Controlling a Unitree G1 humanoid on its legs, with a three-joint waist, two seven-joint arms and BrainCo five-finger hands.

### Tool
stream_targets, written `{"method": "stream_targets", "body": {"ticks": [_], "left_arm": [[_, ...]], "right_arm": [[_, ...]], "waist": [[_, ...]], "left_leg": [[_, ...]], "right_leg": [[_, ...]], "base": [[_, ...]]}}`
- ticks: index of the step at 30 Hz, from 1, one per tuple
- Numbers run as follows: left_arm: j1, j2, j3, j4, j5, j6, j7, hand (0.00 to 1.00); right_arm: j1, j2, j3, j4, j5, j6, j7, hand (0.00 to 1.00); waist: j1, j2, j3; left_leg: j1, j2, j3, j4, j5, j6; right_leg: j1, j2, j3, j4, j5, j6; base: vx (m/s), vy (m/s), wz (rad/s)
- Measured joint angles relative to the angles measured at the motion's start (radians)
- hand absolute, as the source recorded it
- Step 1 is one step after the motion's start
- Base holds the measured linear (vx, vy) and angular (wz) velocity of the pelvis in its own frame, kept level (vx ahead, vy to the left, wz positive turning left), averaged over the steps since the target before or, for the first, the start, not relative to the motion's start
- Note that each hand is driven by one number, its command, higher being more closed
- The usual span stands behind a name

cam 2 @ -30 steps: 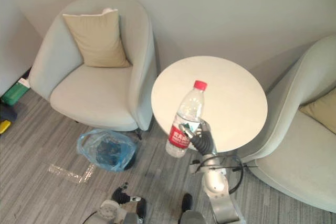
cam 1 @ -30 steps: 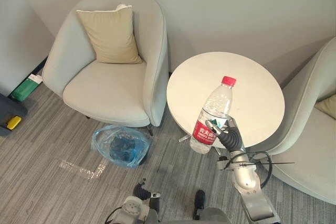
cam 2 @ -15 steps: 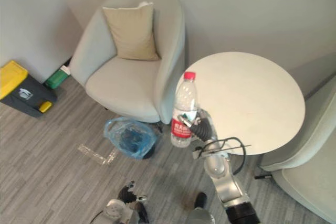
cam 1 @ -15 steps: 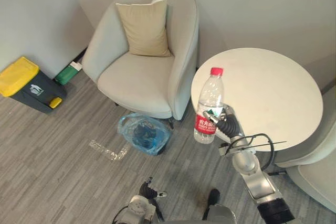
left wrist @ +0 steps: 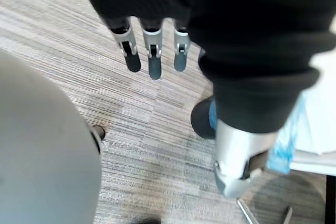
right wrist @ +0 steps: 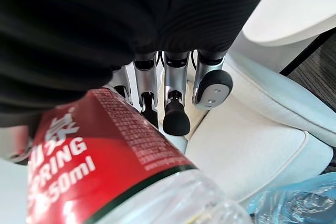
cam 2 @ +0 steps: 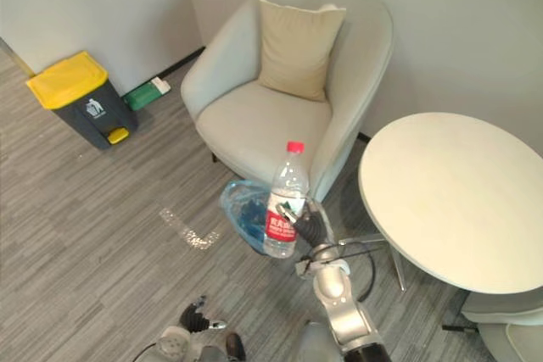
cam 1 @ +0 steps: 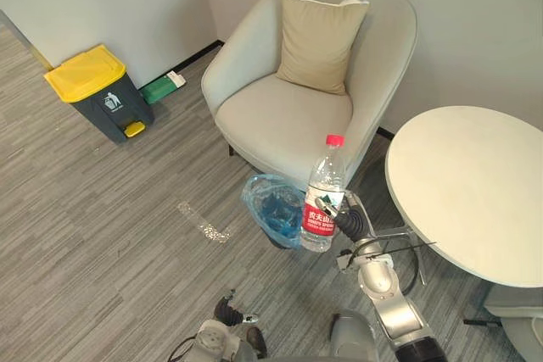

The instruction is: Gather rubbish on tea table into small bin, then transfer packed bag to large trash can.

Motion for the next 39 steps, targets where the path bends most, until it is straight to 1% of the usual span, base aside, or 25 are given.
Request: {"method": "stream_targets", "body": {"ticks": [1, 2, 3, 4, 6, 7, 8, 9, 10, 11, 12, 13, 14, 15, 16, 18, 19, 21, 24, 27, 29, 31, 35, 38, 39], "left_arm": [[-0.007, -0.022, -0.001, 0.002, 0.001, 0.002, -0.001, 0.0], [-0.008, -0.028, -0.002, 0.0, 0.003, 0.002, -0.001, 0.0], [-0.009, -0.028, -0.001, -0.001, 0.003, 0.002, -0.001, 0.0], [-0.013, -0.027, -0.003, -0.002, 0.006, 0.002, -0.002, 0.0], [-0.012, -0.028, 0.0, -0.01, 0.012, 0.001, -0.003, 0.0], [-0.012, -0.025, 0.002, -0.025, 0.012, 0.0, -0.002, 0.0], [-0.011, -0.025, 0.002, -0.03, 0.012, -0.001, -0.002, 0.0], [-0.013, -0.027, 0.002, -0.034, 0.01, -0.003, -0.001, 0.0], [-0.013, -0.027, 0.002, -0.033, 0.006, -0.004, -0.002, 0.0], [-0.015, -0.027, 0.004, -0.038, 0.0, -0.003, -0.002, 0.0], [-0.016, -0.027, 0.007, -0.042, -0.009, -0.003, -0.002, 0.0], [-0.017, -0.027, 0.007, -0.043, -0.01, -0.003, -0.001, 0.0], [-0.017, -0.029, 0.005, -0.045, -0.01, -0.003, -0.001, 0.0], [-0.013, -0.03, 0.002, -0.046, -0.01, -0.003, -0.001, 0.0], [-0.01, -0.028, 0.001, -0.049, -0.01, -0.004, -0.002, 0.0], [-0.019, -0.015, -0.001, -0.053, -0.01, -0.004, -0.002, 0.0], [-0.015, -0.002, -0.001, -0.049, -0.01, 0.001, -0.002, 0.0], [-0.011, 0.007, -0.001, -0.051, -0.01, 0.003, -0.001, 0.0], [-0.009, 0.019, 0.0, -0.051, -0.01, 0.003, 0.0, 0.0], [-0.008, 0.02, 0.005, -0.051, -0.025, 0.003, 0.002, 0.0], [-0.01, 0.019, 0.022, -0.055, -0.032, 0.001, 0.004, 0.0], [-0.021, 0.02, 0.035, -0.079, -0.052, -0.006, 0.02, 0.0], [-0.066, 0.029, 0.043, -0.122, -0.088, -0.013, 0.043, 0.0], [-0.095, 0.027, 0.069, -0.17, -0.109, -0.024, 0.054, 0.0], [-0.098, 0.026, 0.076, -0.185, -0.109, -0.025, 0.063, 0.0]], "right_arm": [[0.005, -0.018, -0.02, 0.011, 0.0, 0.007, 0.002, 1.0], [0.009, -0.023, -0.034, 0.011, 0.0, 0.012, 0.002, 1.0], [0.013, -0.023, -0.043, 0.01, 0.0, 0.015, 0.003, 1.0], [0.026, -0.023, -0.064, 0.003, 0.0, 0.016, 0.003, 1.0], [0.056, -0.022, -0.076, -0.002, 0.001, 0.016, 0.002, 1.0], [0.068, -0.024, -0.073, -0.004, 0.001, 0.016, 0.002, 1.0], [0.072, -0.024, -0.071, -0.008, 0.001, 0.015, 0.002, 1.0], [0.073, -0.02, -0.067, -0.013, 0.002, 0.013, 0.002, 1.0], [0.069, -0.013, -0.069, -0.015, 0.002, 0.013, 0.002, 1.0], [0.069, -0.005, -0.071, -0.015, 0.002, 0.014, 0.002, 1.0], [0.072, 0.0, -0.076, -0.015, 0.002, 0.018, 0.001, 1.0], [0.074, -0.001, -0.078, -0.014, 0.002, 0.019, 0.001, 1.0], [0.075, -0.001, -0.082, -0.008, 0.002, 0.02, 0.0, 1.0], [0.079, -0.004, -0.083, -0.008, 0.002, 0.02, 0.0, 1.0], [0.075, -0.004, -0.086, 0.006, 0.001, 0.021, -0.001, 1.0], [0.092, 0.019, -0.09, 0.007, 0.0, 0.026, -0.001, 1.0], [0.102, 0.032, -0.088, 0.007, -0.002, 0.027, -0.001, 1.0], [0.102, 0.038, -0.081, 0.007, -0.005, 0.027, -0.002, 1.0], [0.097, 0.038, -0.062, 0.007, -0.043, 0.027, -0.012, 1.0], [0.091, 0.035, -0.069, 0.007, -0.084, 0.037, -0.046, 1.0], [0.064, 0.028, -0.072, 0.009, -0.112, 0.038, -0.072, 1.0], [0.018, -0.008, -0.074, 0.011, -0.122, 0.039, -0.096, 1.0], [-0.089, -0.056, -0.078, 0.067, -0.129, 0.051, -0.132, 1.0], [-0.147, -0.063, -0.101, 0.078, -0.151, 0.071, -0.154, 1.0], [-0.156, -0.063, -0.101, 0.077, -0.151, 0.072, -0.157, 1.0]], "waist": [[0.004, 0.035, 0.0], [0.007, 0.05, -0.001], [0.005, 0.051, -0.001], [0.004, 0.049, 0.001], [0.01, 0.041, 0.006], [0.02, 0.037, 0.008], [0.024, 0.038, 0.008], [0.036, 0.031, 0.013], [0.04, 0.033, 0.013], [0.042, 0.033, 0.015], [0.045, 0.03, 0.016], [0.048, 0.03, 0.017], [0.053, 0.035, 0.014], [0.054, 0.048, 0.007], [0.054, 0.065, 0.005], [0.051, 0.032, 0.009], [0.058, 0.018, 0.006], [0.058, 0.011, 0.003], [0.06, 0.011, 0.002], [0.061, 0.009, 0.004], [0.058, 0.012, 0.012], [0.053, 0.017, 0.063], [0.053, 0.015, 0.124], [0.057, 0.018, 0.168], [0.06, 0.019, 0.174]], "left_leg": [[-0.012, 0.018, -0.028, 0.015, -0.005, -0.013], [-0.027, 0.031, -0.051, 0.033, -0.016, -0.028], [-0.037, 0.039, -0.062, 0.049, -0.017, -0.03], [-0.063, 0.056, -0.069, 0.111, -0.024, -0.023], [-0.113, 0.089, -0.064, 0.3, -0.044, -0.02], [-0.146, 0.115, -0.054, 0.445, -0.042, -0.018], [-0.166, 0.13, -0.052, 0.516, -0.036, -0.018], [-0.205, 0.146, -0.052, 0.627, -0.034, -0.007], [-0.226, 0.147, -0.055, 0.638, -0.072, -0.001], [-0.235, 0.141, -0.059, 0.606, -0.097, -0.014], [-0.249, 0.117, -0.087, 0.508, -0.118, -0.03], [-0.254, 0.099, -0.113, 0.437, -0.117, -0.034], [-0.251, 0.075, -0.163, 0.3, -0.064, -0.044], [-0.243, 0.075, -0.188, 0.227, 0.028, -0.046], [-0.228, 0.08, -0.203, 0.206, 0.062, -0.047], [-0.21, 0.058, -0.193, 0.181, 0.065, -0.042], [-0.196, 0.042, -0.184, 0.157, 0.069, -0.036], [-0.186, 0.026, -0.177, 0.12, 0.079, -0.021], [-0.176, 0.019, -0.157, 0.091, 0.083, -0.015], [-0.185, 0.021, -0.136, 0.089, 0.081, -0.014], [-0.229, 0.033, -0.127, 0.131, 0.07, -0.009], [-0.306, 0.05, -0.131, 0.251, 0.047, 0.004], [-0.486, 0.07, -0.135, 0.458, -0.032, 0.005], [-0.614, 0.073, -0.137, 0.565, -0.077, 0.003], [-0.646, 0.076, -0.138, 0.59, -0.084, 0.002]], "right_leg": [[0.016, 0.008, -0.015, -0.007, -0.002, 0.005], [0.024, 0.014, -0.038, -0.017, -0.007, 0.001], [0.034, 0.016, -0.057, -0.03, -0.011, -0.005], [0.071, 0.026, -0.078, -0.068, -0.012, -0.005], [0.165, 0.043, -0.096, -0.139, -0.012, -0.005], [0.226, 0.056, -0.102, -0.177, -0.012, -0.005], [0.256, 0.062, -0.101, -0.195, -0.012, -0.006], [0.294, 0.065, -0.09, -0.224, -0.016, -0.008], [0.306, 0.063, -0.074, -0.231, -0.016, -0.008], [0.308, 0.057, -0.065, -0.229, -0.016, -0.007], [0.309, 0.039, -0.044, -0.225, -0.016, -0.007], [0.31, 0.03, -0.028, -0.223, -0.016, -0.004], [0.31, 0.024, -0.009, -0.212, -0.02, 0.018], [0.312, 0.035, 0.006, -0.209, -0.03, 0.039], [0.329, 0.05, 0.035, -0.211, -0.057, 0.078], [0.332, 0.022, 0.058, -0.214, -0.06, 0.092], [0.327, 0.008, 0.069, -0.219, -0.06, 0.1], [0.323, -0.005, 0.082, -0.23, -0.058, 0.108], [0.305, -0.012, 0.106, -0.229, -0.058, 0.114], [0.278, -0.008, 0.125, -0.219, -0.058, 0.115], [0.232, -0.002, 0.146, -0.177, -0.059, 0.115], [0.159, 0.001, 0.153, -0.074, -0.069, 0.108], [-0.025, -0.007, 0.162, 0.149, -0.159, 0.106], [-0.154, -0.028, 0.162, 0.279, -0.226, 0.111], [-0.188, -0.031, 0.162, 0.309, -0.233, 0.11]], "base": [[0.36, -0.065, 0.52], [0.38, -0.069, 0.4], [0.29, -0.078, 0.56], [0.28, -0.091, 0.63], [0.26, -0.078, 0.55], [0.19, -0.049, 0.21], [0.27, -0.025, -0.07], [0.2, 0.005, -0.3], [0.19, 0.031, -0.38], [0.15, 0.083, -0.42], [0.14, 0.108, -0.38], [0.16, 0.171, -0.5], [0.11, 0.151, -0.44], [0.21, 0.266, -0.48], [0.19, 0.228, -0.21], [0.13, 0.183, -0.11], [0.06, 0.13, -0.11], [0.05, 0.093, -0.08], [0.04, 0.044, -0.2], [0.03, -0.004, -0.21], [0.02, -0.015, -0.28], [-0.06, -0.023, -0.14], [-0.15, -0.008, 0.04], [-0.2, 0.002, 0.16], [-0.21, 0.003, 0.06]]}}
